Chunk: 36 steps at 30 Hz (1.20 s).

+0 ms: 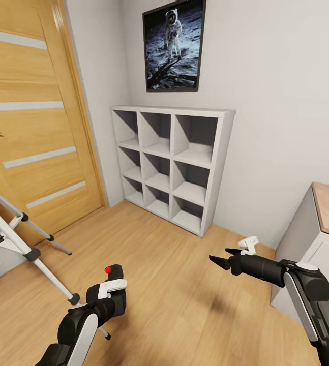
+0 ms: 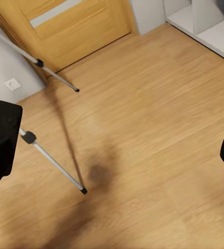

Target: Attach the digital camera to the camera tripod in the bedroom.

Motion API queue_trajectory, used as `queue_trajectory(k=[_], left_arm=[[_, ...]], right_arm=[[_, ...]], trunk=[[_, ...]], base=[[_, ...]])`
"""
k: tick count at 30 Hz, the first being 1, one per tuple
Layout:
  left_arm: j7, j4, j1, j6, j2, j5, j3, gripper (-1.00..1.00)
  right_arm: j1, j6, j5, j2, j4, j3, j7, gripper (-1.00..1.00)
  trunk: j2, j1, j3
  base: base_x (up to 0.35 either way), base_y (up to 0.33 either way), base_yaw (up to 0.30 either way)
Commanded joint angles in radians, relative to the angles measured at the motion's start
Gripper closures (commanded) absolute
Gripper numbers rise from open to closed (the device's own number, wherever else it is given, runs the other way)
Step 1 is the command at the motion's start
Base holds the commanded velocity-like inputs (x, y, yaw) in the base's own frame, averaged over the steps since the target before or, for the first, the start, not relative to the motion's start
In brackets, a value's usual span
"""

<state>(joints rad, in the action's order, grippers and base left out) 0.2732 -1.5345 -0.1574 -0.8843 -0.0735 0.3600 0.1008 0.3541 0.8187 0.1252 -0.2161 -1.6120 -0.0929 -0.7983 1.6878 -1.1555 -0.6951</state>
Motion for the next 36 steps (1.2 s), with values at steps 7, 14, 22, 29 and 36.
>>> queue_trajectory(k=[7,14,22,29,36], left_arm=[[0.008,-0.001,-0.001,-0.003,0.0,0.008,0.0,1.0],[0.008,-0.001,-0.001,-0.004,0.0,0.008,0.0,1.0],[0.008,-0.001,-0.001,-0.003,0.0,0.008,0.0,1.0],[0.008,-0.003,-0.001,-0.003,0.0,0.007,0.0,1.0],[0.043,-0.047,0.052,-0.002,-0.001,0.008,0.011,1.0]], right_arm=[[0.0,0.008,0.007,0.0,0.0,-0.001,0.001,-1.0],[0.0,0.007,0.007,0.0,0.0,-0.001,0.001,-1.0],[0.0,0.008,0.007,0.0,0.0,-0.001,0.001,-1.0],[0.0,0.008,0.007,0.0,0.0,-0.001,0.001,-1.0],[0.0,0.007,0.007,0.0,0.0,-0.001,0.001,-1.0]], trunk=[[-0.049,0.027,0.031],[-0.098,0.054,0.064],[-0.154,0.085,0.102],[-0.203,0.111,0.135],[-0.252,0.138,0.168]], base=[[0.0,0.0,0.004],[0.0,0.0,0.0],[0.0,0.0,0.0],[0.0,0.0,0.0],[0.0,0.0,0.016]])
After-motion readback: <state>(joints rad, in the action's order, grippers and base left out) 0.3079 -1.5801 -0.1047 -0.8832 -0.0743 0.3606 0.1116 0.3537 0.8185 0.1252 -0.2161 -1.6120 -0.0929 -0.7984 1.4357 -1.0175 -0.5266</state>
